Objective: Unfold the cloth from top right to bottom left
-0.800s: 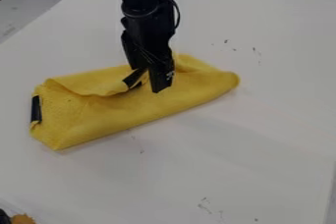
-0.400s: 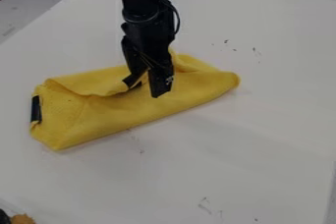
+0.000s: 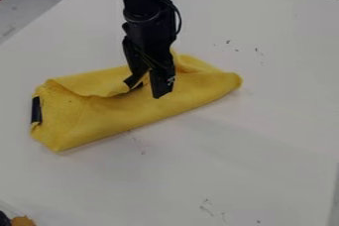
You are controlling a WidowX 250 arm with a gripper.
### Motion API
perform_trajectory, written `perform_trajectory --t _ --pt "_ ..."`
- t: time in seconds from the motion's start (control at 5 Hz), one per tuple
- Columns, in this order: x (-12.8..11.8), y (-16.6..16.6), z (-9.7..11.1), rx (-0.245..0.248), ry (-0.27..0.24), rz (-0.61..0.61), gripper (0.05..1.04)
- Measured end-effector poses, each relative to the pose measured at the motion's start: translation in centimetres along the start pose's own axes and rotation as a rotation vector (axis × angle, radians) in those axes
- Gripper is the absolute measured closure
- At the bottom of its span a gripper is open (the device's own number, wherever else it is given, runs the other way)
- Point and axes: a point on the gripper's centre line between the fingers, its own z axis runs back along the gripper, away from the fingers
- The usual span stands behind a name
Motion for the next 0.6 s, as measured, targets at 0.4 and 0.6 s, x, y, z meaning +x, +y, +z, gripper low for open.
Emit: perform_trajectory --t 0.4,0.6 --pt "1.2 1.8 1.1 0.063 0.0 -0.033 0.083" --pt "2.1 4.5 0.8 0.098 -0.001 -0.054 0.083"
